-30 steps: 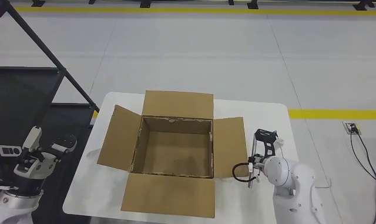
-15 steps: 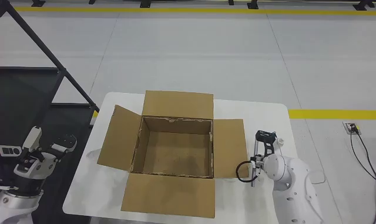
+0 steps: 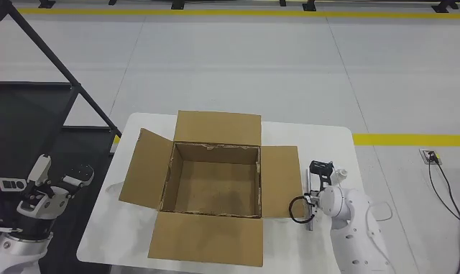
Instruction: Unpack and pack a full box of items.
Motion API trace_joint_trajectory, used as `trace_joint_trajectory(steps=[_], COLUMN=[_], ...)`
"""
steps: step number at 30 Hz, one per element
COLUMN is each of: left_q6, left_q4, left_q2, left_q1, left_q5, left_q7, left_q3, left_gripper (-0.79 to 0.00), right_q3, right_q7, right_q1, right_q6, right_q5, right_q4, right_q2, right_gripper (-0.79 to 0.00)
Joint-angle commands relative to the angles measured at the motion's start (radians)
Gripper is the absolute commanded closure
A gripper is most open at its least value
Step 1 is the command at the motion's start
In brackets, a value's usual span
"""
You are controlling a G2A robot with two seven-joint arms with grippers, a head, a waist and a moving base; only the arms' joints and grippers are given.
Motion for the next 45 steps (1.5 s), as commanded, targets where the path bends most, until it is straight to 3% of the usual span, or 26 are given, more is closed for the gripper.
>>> trace_joint_trajectory(steps=[1,8,19,22,25,26,29,35,45], left_q6=[0.0,0.0,0.0,0.0,0.0,0.0,0.0,0.0,0.0], left_q4=[0.0,0.0,0.0,0.0,0.0,0.0,0.0,0.0,0.0], left_q2=[0.0,0.0,0.0,0.0,0.0,0.0,0.0,0.0,0.0], left_q1=[0.0,0.0,0.0,0.0,0.0,0.0,0.0,0.0,0.0], left_q5=[0.0,0.0,0.0,0.0,0.0,0.0,0.0,0.0,0.0], left_q7=[0.0,0.0,0.0,0.0,0.0,0.0,0.0,0.0,0.0], left_q3=[0.0,0.0,0.0,0.0,0.0,0.0,0.0,0.0,0.0], left_gripper=[-0.785,-0.785,-0.785,-0.785,-0.785,-0.785,-0.785,-0.785,-0.785], right_q3=[-0.001,-0.003,0.004,-0.008,-0.028,-0.03,-0.023,-0.033,-0.074], right_q7=[-0.001,-0.017,-0.034,-0.046,-0.032,-0.026,0.004,0.052,0.09], right_q1=[0.003,-0.002,-0.11,-0.123,-0.117,-0.114,-0.096,-0.047,-0.028], right_q6=[0.003,0.019,0.105,0.129,0.132,0.13,0.115,0.109,0.098], right_q5=[0.004,0.02,0.041,0.103,0.186,0.232,0.302,0.324,0.346], right_q4=[0.004,-0.035,-0.47,-0.555,-0.596,-0.601,-0.578,-0.484,-0.438], right_q2=[0.002,0.006,0.01,0.007,0.004,0.003,0.005,0.012,0.023], right_gripper=[-0.225,-0.234,-0.289,-0.391,-0.388,-0.391,-0.585,-0.785,-0.785])
